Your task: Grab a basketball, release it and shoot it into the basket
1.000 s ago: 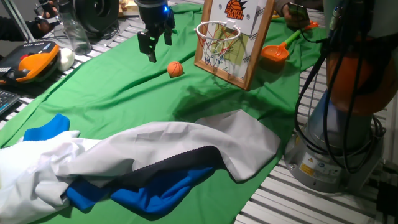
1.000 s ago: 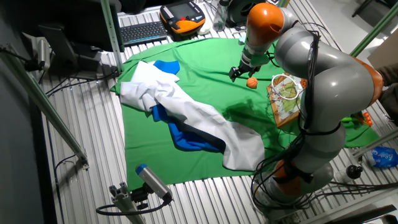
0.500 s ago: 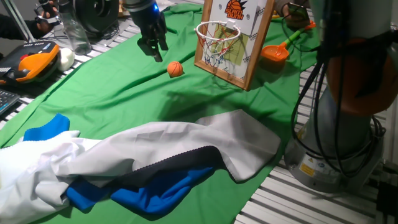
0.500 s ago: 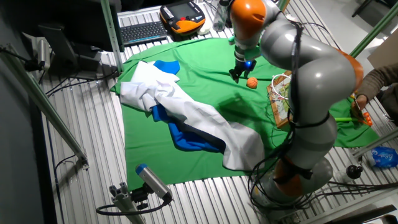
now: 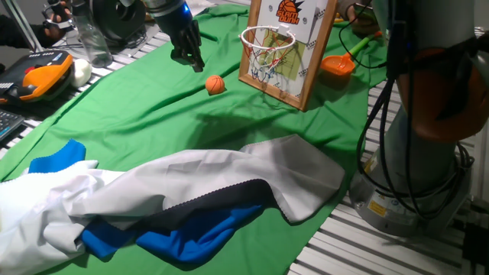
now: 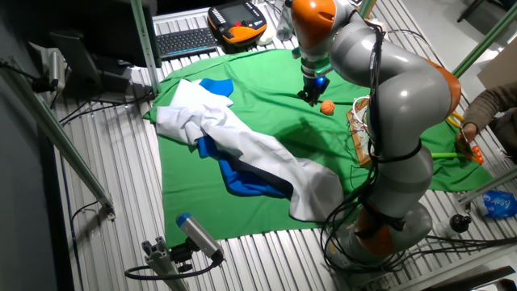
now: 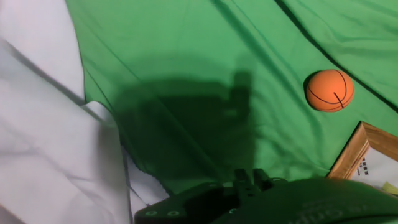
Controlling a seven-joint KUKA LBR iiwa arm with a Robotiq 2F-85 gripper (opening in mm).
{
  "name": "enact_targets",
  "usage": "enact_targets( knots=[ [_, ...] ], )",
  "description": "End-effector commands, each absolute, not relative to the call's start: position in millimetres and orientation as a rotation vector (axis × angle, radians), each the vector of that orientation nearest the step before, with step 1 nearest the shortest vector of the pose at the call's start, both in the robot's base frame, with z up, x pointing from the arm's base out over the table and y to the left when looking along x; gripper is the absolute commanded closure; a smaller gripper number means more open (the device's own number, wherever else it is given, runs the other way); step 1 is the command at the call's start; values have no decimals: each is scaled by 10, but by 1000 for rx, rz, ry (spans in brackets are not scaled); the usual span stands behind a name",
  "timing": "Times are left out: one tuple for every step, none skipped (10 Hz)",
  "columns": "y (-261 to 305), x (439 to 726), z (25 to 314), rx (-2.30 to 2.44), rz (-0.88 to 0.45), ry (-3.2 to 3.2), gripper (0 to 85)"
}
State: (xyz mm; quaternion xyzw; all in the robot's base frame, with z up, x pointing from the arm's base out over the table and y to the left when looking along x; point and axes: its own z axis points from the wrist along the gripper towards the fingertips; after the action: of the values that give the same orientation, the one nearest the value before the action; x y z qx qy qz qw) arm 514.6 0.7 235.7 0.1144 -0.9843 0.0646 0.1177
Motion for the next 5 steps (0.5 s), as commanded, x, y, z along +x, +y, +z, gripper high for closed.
enact_targets(
  knots=[
    [7,5147,2357,312,194,-2883,850],
    [6,5148,2357,283,199,-2886,850],
    [6,5149,2358,258,204,-2887,850],
    [6,5149,2358,251,207,-2888,850],
    [4,5150,2358,227,210,-2891,850]
  ],
)
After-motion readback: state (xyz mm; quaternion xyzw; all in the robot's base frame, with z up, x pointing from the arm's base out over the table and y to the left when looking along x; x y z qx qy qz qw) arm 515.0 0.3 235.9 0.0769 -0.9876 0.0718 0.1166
